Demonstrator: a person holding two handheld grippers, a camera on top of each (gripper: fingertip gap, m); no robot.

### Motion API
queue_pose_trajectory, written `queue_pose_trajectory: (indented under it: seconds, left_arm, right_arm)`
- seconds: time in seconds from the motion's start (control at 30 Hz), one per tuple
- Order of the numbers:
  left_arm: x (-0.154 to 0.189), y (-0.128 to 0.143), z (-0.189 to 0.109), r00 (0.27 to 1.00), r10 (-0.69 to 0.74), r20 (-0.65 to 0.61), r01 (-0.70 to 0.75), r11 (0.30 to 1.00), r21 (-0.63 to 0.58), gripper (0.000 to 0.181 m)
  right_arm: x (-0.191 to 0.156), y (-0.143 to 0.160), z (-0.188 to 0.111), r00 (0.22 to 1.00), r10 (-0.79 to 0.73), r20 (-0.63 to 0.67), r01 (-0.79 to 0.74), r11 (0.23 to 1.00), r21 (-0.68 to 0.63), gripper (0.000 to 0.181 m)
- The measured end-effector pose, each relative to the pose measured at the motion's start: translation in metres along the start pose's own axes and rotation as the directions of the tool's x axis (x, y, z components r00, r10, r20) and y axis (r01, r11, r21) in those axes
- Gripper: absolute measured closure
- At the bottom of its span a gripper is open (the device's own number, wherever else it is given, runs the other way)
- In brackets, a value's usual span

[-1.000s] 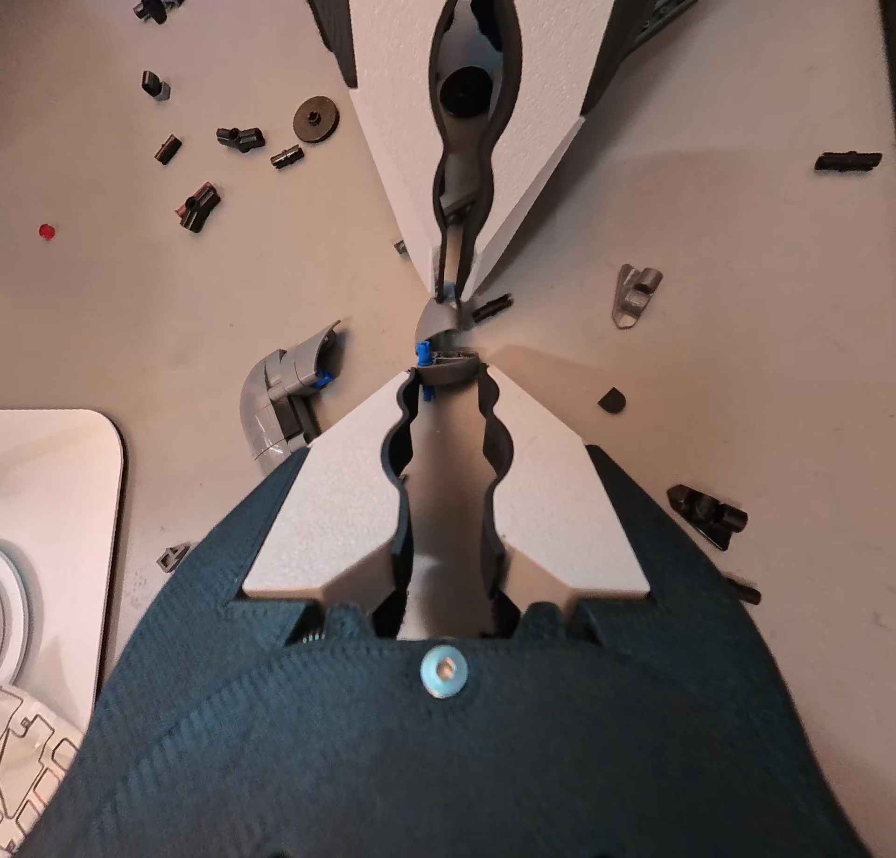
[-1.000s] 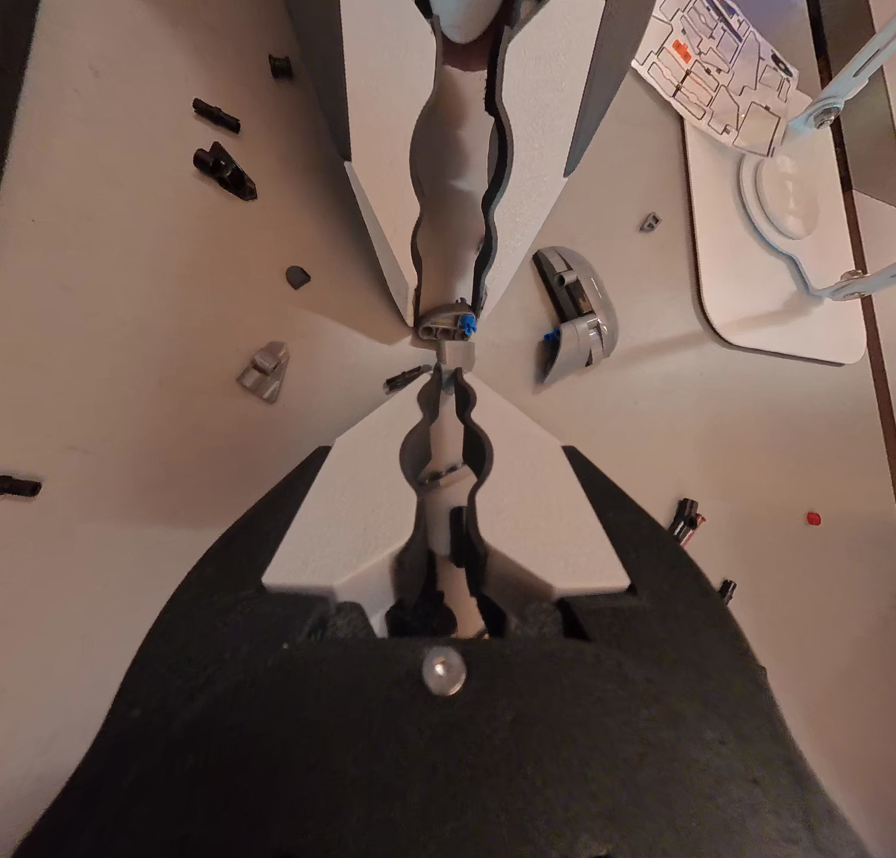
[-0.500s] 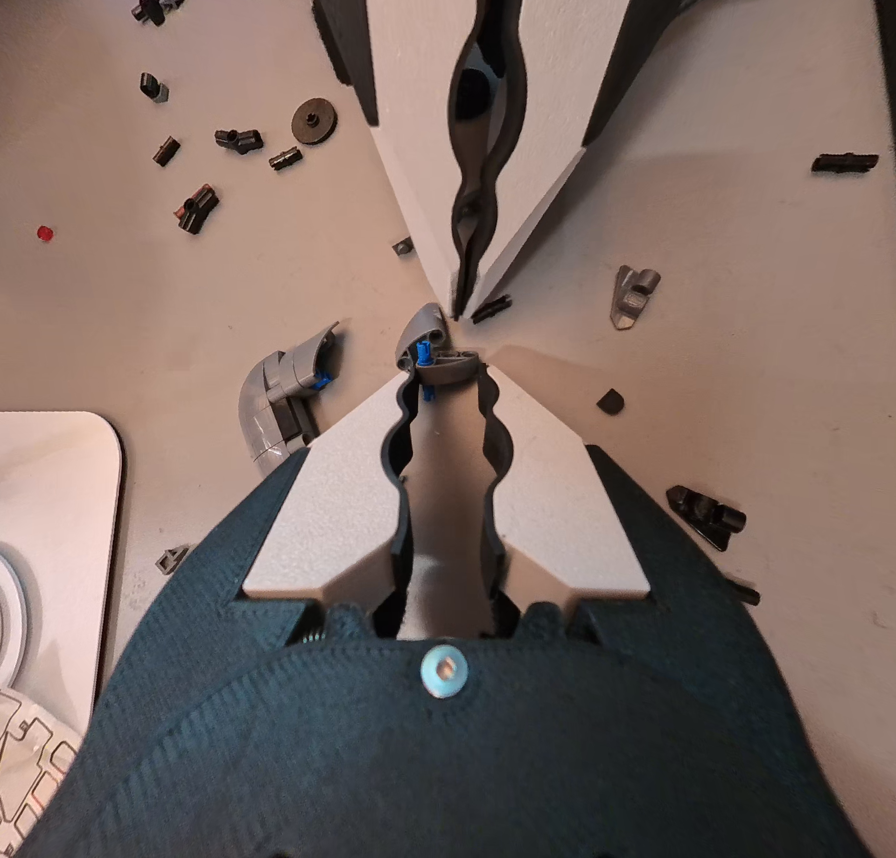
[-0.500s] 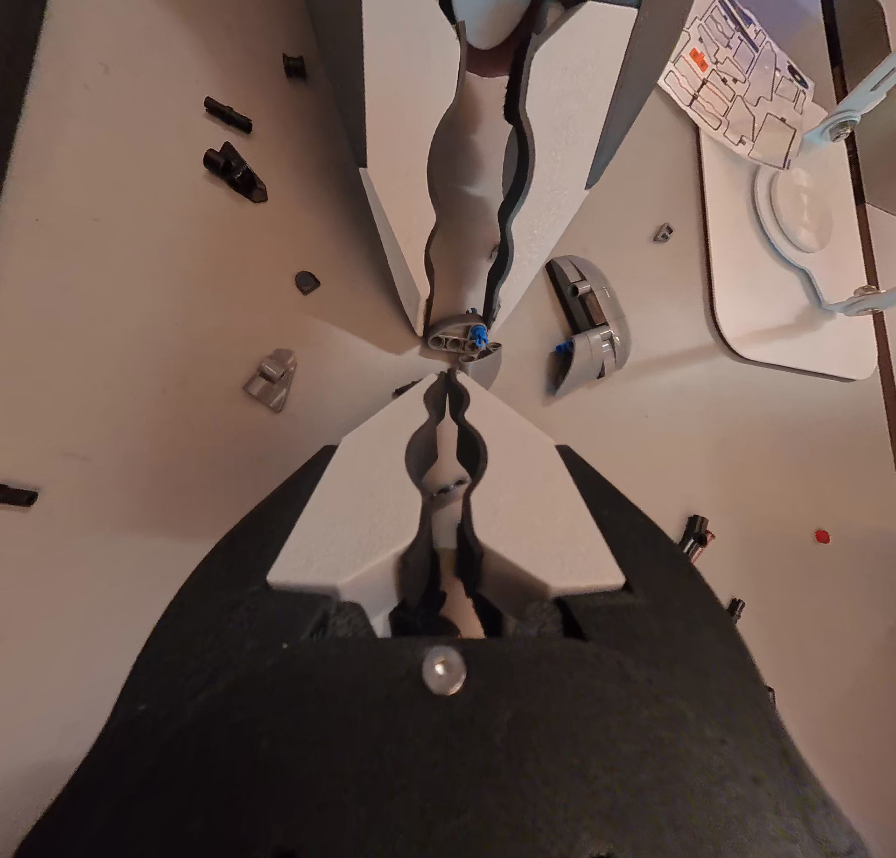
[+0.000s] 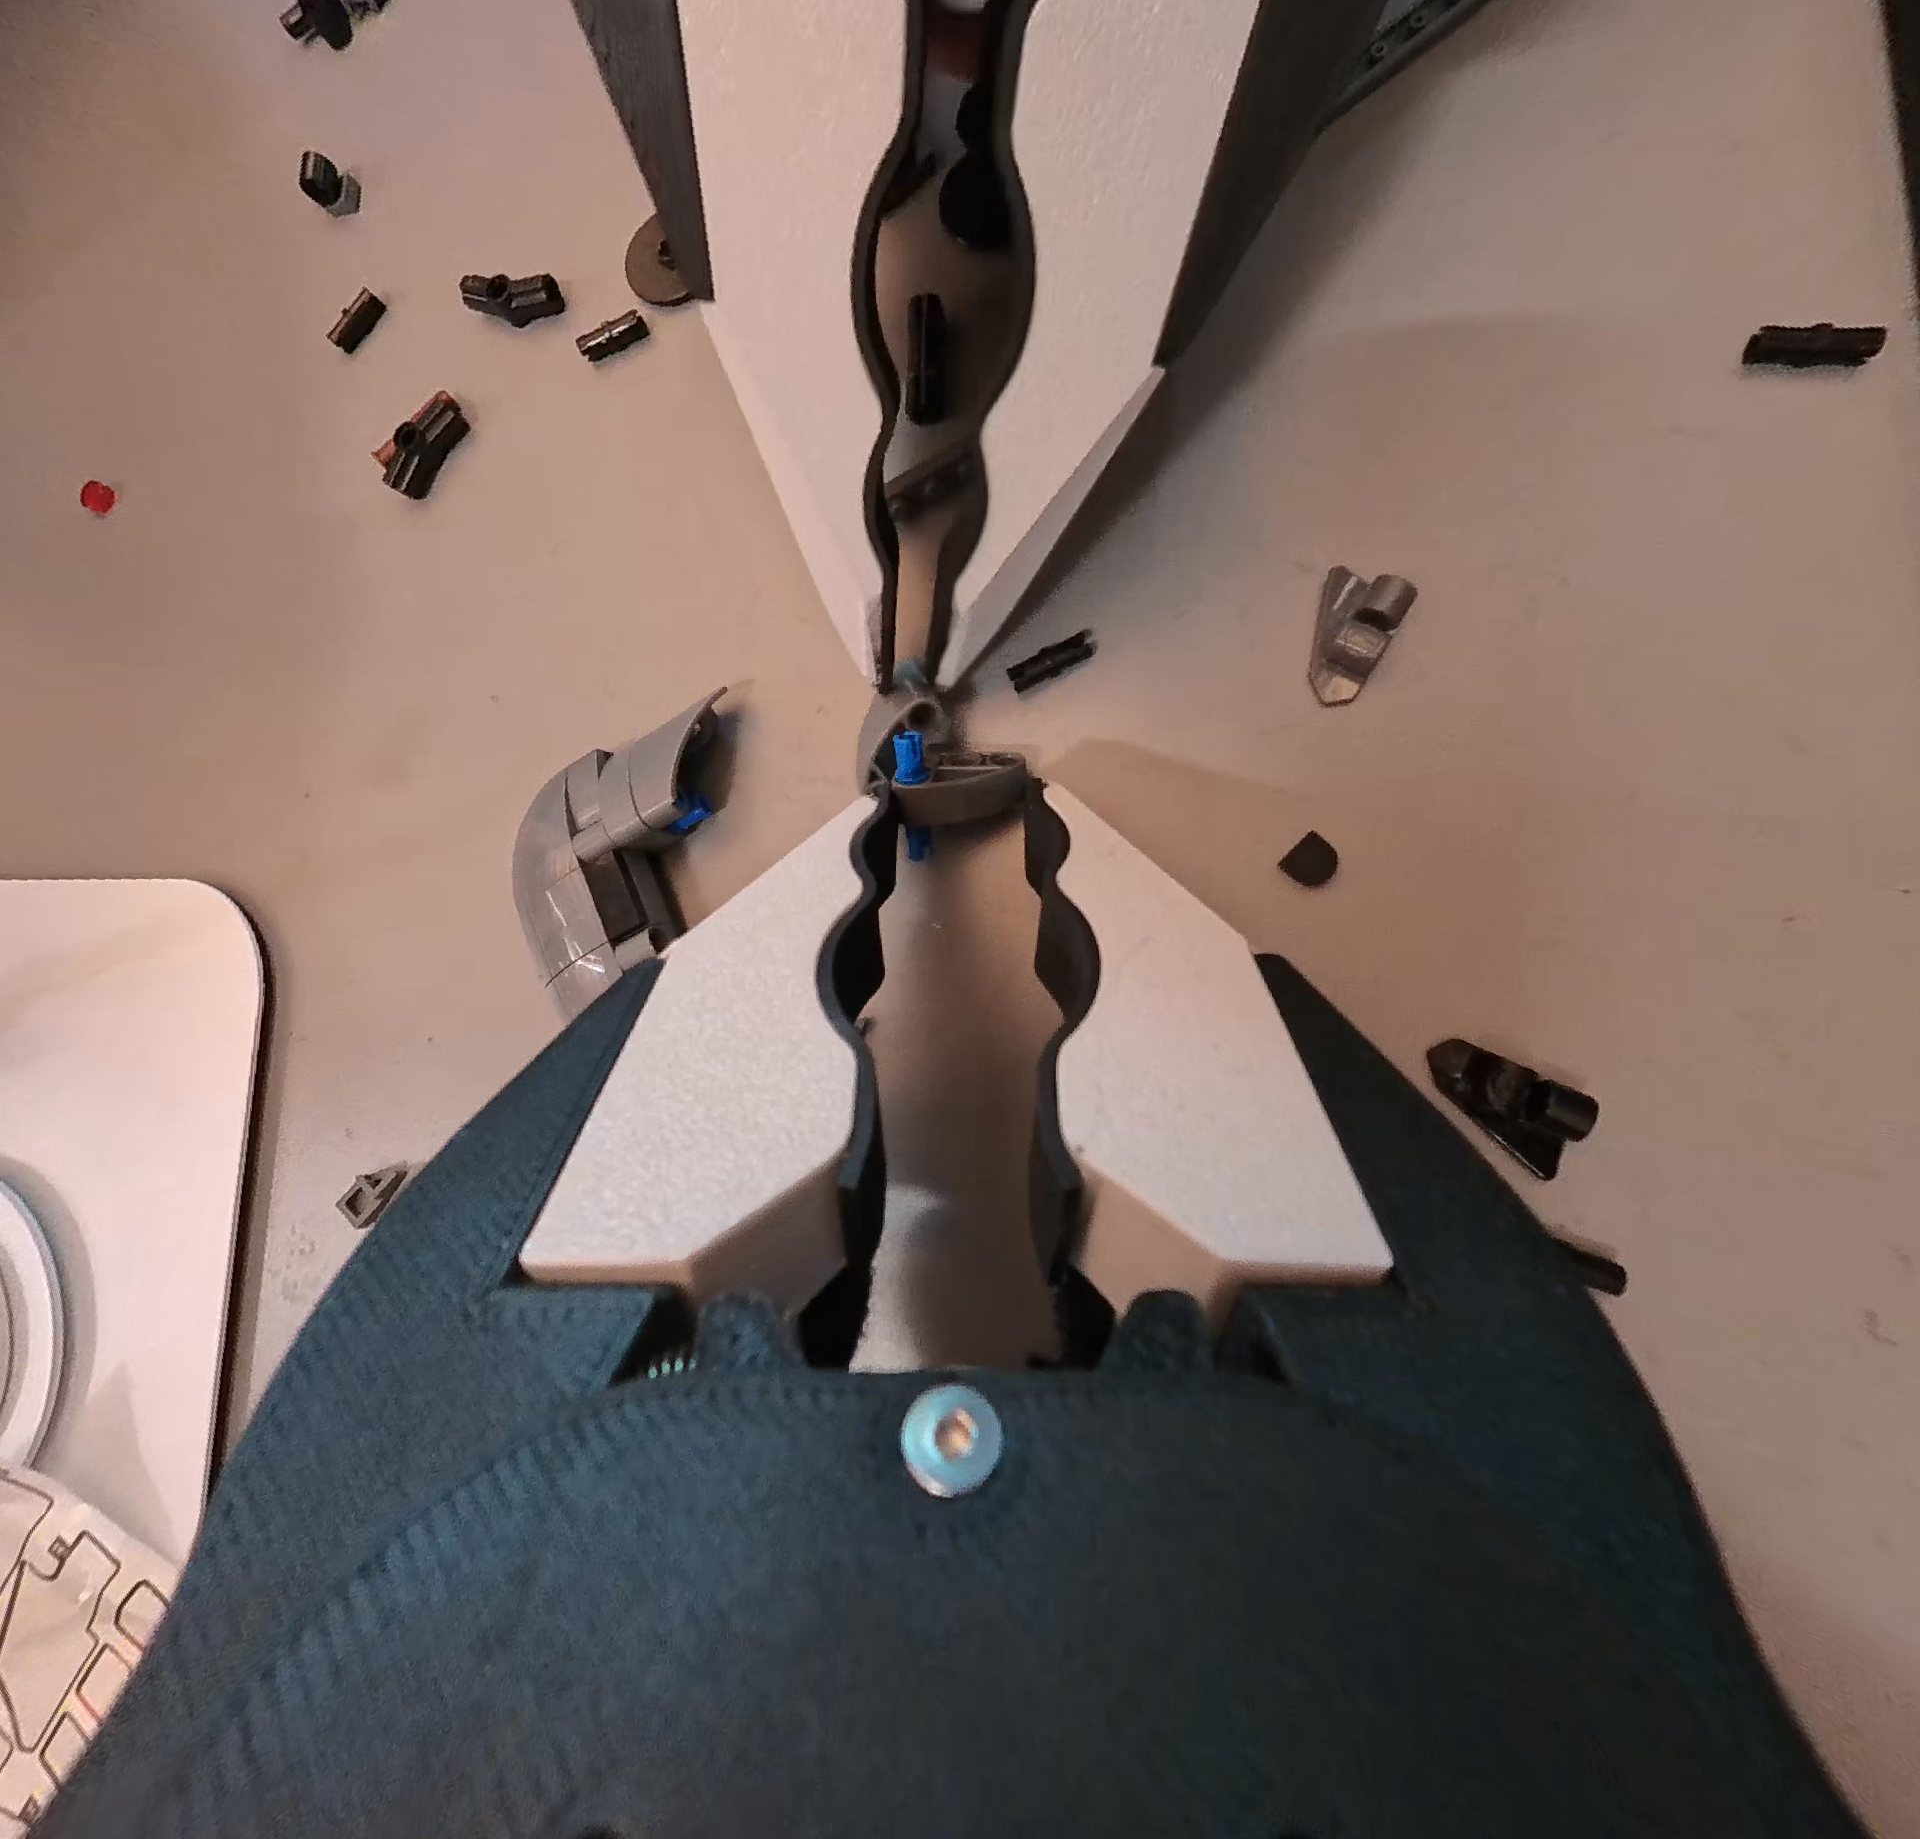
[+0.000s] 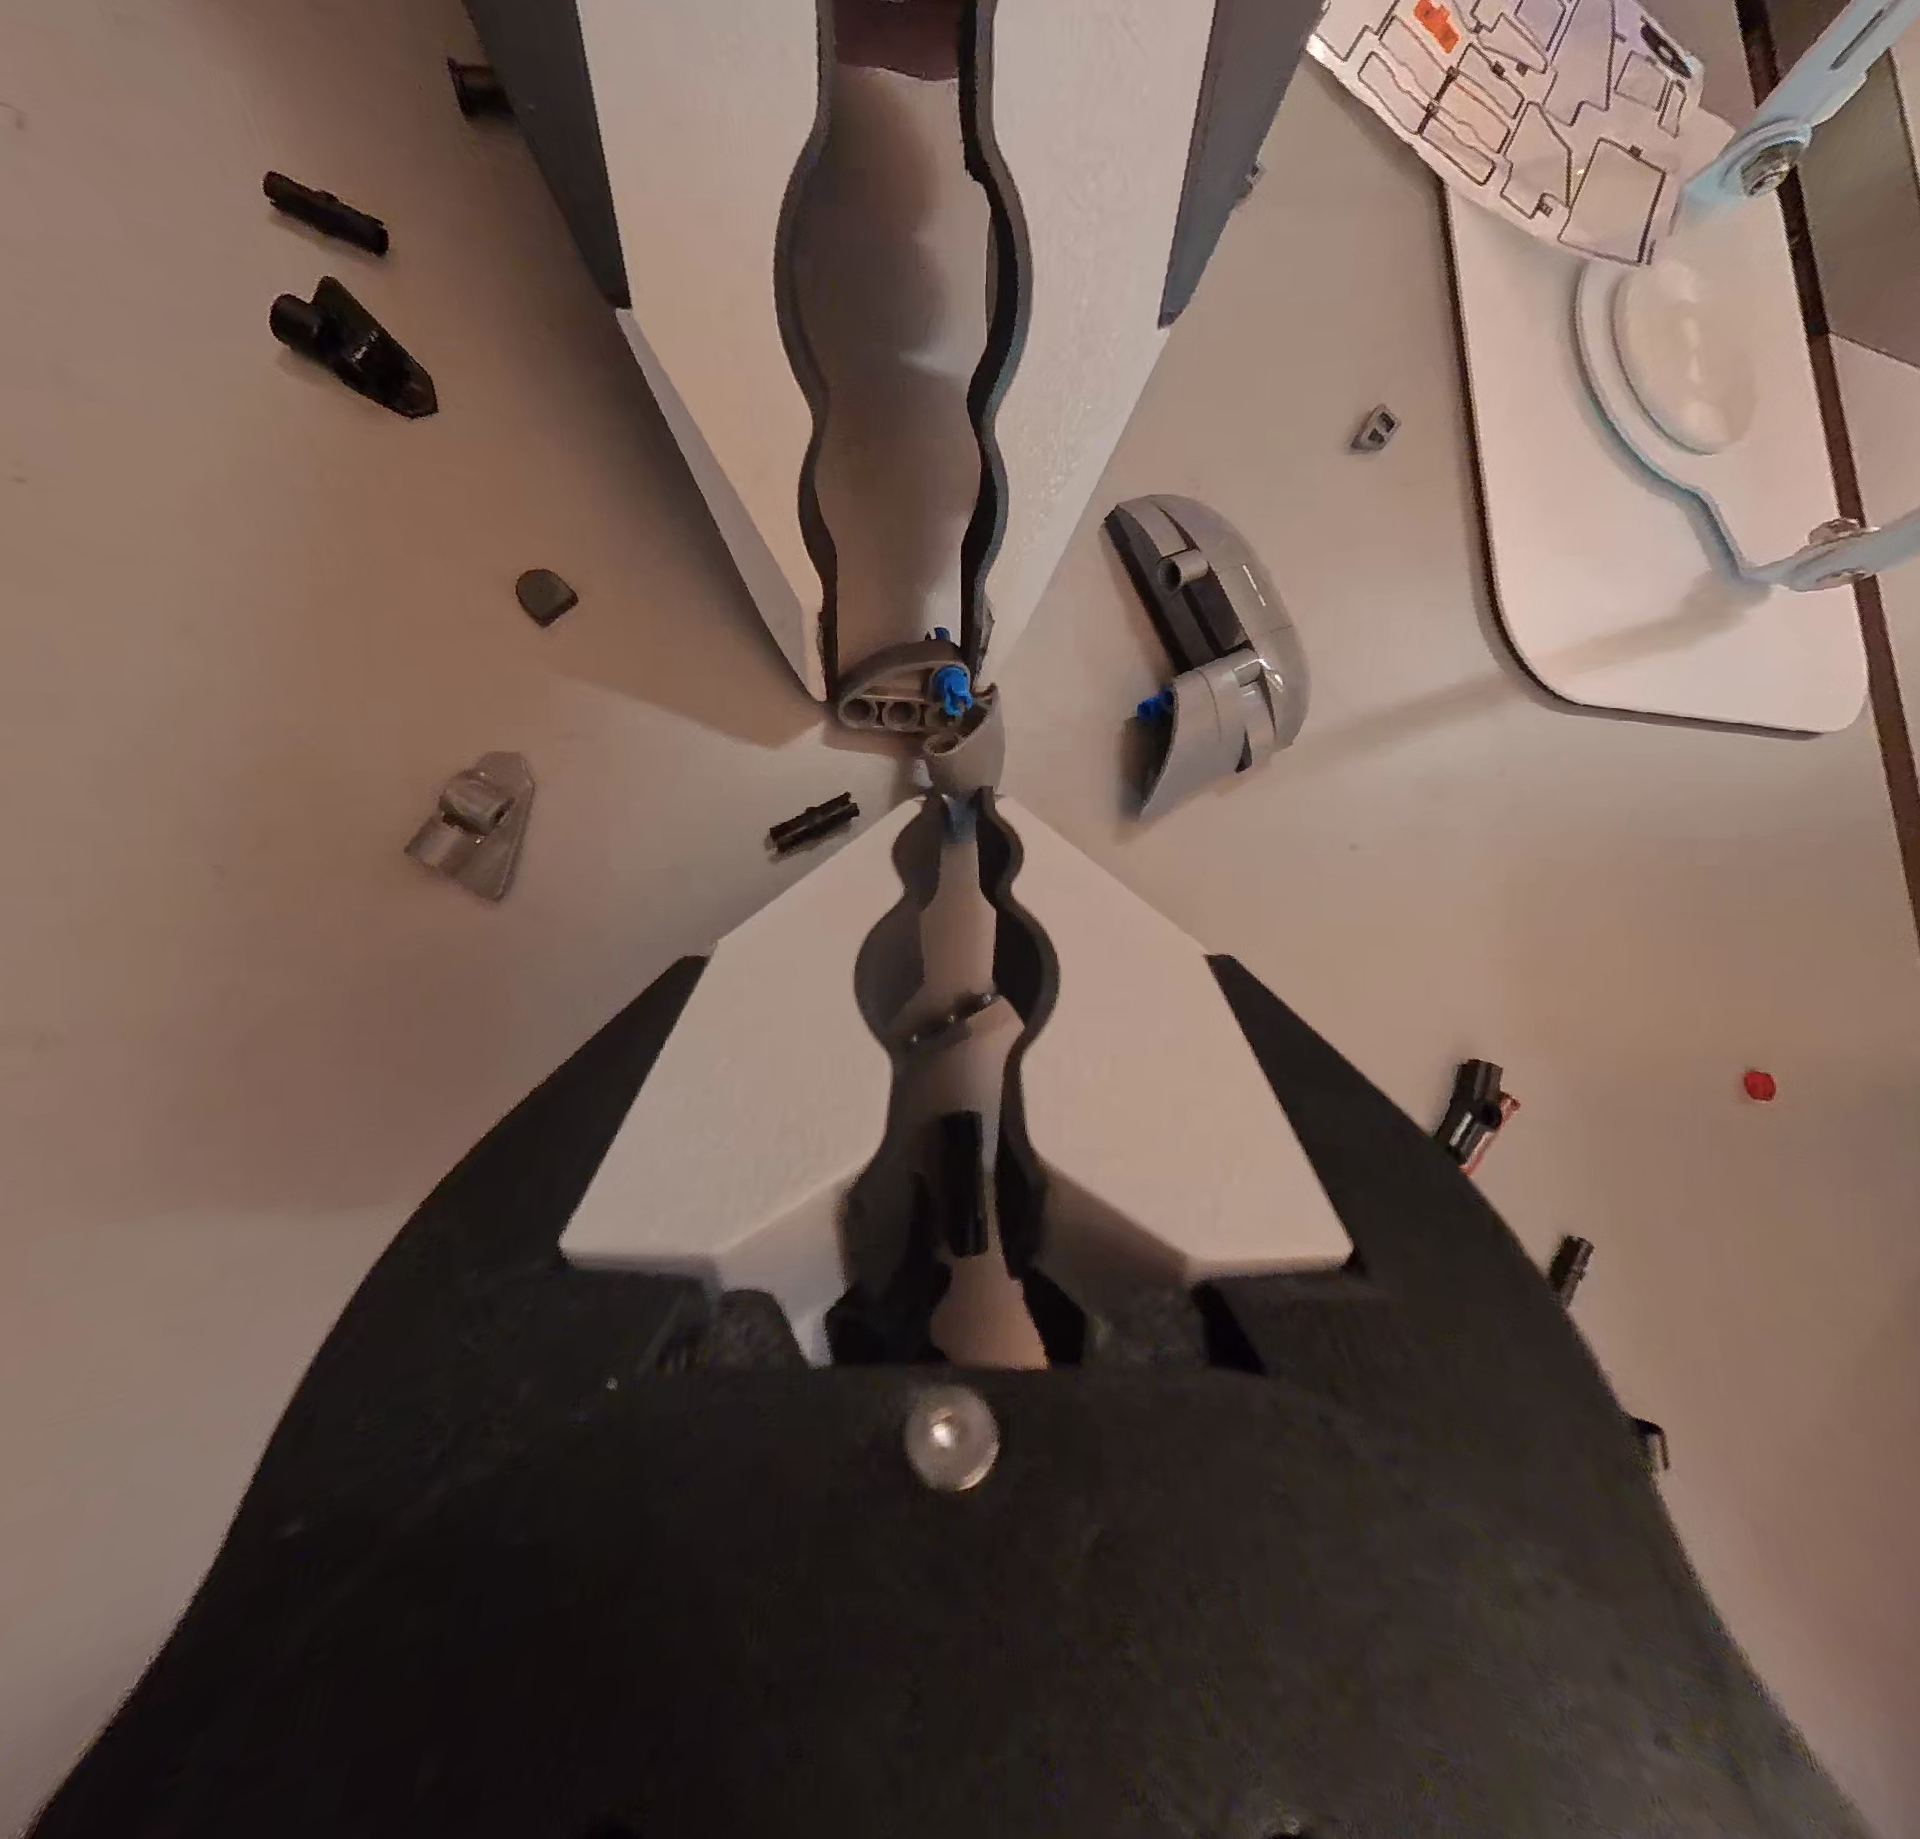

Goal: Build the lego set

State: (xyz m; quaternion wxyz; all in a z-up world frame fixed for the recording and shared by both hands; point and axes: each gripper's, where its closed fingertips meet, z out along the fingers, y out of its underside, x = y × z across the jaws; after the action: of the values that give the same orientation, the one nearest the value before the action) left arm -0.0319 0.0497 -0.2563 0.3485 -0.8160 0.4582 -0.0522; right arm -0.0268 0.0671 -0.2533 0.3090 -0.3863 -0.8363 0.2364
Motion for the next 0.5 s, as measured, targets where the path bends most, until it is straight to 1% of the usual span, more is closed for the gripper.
queue_pose_trajectory:
  seconds: [0.17,0.27,0.5]
  left_arm:
    - [-0.0001,0.0003,-0.0001,1.0,-0.003,-0.002,0.003,1.0,0.001,0.159]
    - [-0.0009,0.0006,-0.0001,1.0,-0.007,0.0,0.007,1.0,0.0,0.159]
    - [-0.0015,0.0014,-0.0004,1.0,-0.013,-0.001,0.013,1.0,-0.001,0.159]
  right_arm:
    - [0.003,-0.0045,-0.0051,1.0,-0.014,-0.023,0.014,1.0,0.024,0.181]
    - [0.0028,-0.0049,-0.0061,0.999,-0.033,-0.035,0.033,0.999,0.016,0.181]
    - [0.0011,-0.0048,-0.0074,0.999,-0.028,-0.03,0.029,0.999,0.022,0.181]
